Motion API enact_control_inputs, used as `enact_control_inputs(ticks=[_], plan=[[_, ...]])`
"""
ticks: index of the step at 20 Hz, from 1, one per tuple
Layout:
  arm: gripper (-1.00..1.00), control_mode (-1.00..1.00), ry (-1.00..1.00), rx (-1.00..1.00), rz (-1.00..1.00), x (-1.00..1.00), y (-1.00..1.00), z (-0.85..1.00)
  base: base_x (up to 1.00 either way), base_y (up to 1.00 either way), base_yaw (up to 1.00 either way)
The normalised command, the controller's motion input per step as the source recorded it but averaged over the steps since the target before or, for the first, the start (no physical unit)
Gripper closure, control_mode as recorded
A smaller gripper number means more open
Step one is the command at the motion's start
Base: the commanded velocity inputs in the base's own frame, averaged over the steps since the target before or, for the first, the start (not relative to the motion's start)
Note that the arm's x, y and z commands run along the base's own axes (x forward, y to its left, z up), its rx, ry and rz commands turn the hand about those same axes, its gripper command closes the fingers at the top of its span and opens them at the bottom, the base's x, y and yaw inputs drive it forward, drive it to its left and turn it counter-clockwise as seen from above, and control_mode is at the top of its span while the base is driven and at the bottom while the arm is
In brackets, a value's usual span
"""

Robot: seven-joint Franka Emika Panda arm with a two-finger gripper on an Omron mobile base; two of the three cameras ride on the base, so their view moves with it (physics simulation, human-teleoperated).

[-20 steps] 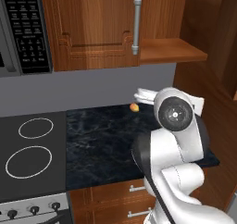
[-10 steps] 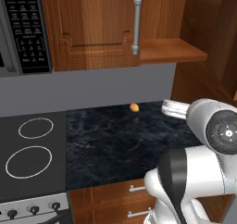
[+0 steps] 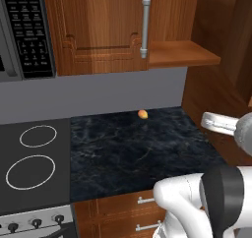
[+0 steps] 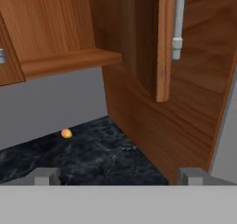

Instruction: Close all open cabinet doors.

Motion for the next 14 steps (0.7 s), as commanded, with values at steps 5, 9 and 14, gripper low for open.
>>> enact_control_inputs(ticks=[5,9,14], plan=[[-1.00,-1.00,-0.23,-0.01,0.01,-0.09,-0.39,-0.04,0.00,0.00,0.00],[-1.00,-1.00,-0.40,-0.07,0.04,-0.08,-0.09,-0.29,0.00,0.00,0.00],[-1.00,-1.00,-0.17,-0.02,0.00,-0.04,-0.01,-0.11,0.00,0.00,0.00]])
